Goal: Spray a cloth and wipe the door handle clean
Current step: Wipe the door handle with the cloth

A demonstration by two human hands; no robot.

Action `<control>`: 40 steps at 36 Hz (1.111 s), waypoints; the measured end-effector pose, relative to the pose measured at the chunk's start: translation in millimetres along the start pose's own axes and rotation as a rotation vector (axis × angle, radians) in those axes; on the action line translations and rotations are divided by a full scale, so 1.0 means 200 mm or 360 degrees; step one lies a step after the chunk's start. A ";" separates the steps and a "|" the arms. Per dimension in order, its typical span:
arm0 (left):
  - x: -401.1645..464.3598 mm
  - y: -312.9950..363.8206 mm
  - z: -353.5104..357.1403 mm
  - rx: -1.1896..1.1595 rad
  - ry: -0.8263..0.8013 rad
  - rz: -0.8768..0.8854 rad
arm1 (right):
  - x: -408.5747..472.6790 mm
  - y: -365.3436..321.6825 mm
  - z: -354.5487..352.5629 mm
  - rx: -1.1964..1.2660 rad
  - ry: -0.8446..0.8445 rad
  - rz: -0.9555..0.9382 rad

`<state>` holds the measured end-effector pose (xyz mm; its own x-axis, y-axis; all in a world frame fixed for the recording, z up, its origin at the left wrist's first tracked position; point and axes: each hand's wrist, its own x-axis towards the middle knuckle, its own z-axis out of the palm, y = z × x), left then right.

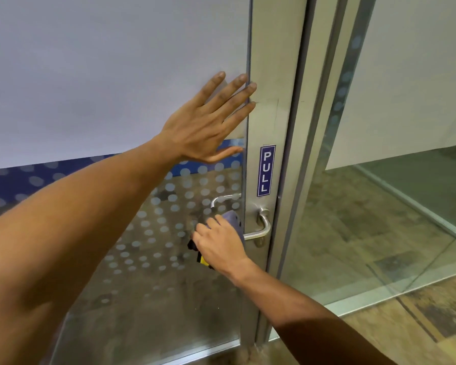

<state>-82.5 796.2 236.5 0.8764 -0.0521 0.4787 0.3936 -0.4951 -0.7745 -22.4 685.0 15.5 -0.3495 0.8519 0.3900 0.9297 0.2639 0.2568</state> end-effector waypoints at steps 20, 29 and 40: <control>0.00 0.00 0.05 0.0006 -0.0002 0.0007 | -0.48 0.04 -0.08 0.2367 0.1774 0.1923; -0.01 0.00 0.05 0.0023 -0.0015 0.0004 | -0.42 0.30 -0.05 0.1107 0.0684 0.1164; 0.00 0.00 0.05 0.0031 -0.0008 -0.0002 | -0.16 -0.16 0.02 0.1126 -0.0014 0.0666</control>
<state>-80.1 804.1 231.9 0.8775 -0.0470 0.4773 0.3997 -0.4784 -0.7819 -39.7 652.4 -9.1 0.0404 0.9458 0.3223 0.8372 0.1440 -0.5276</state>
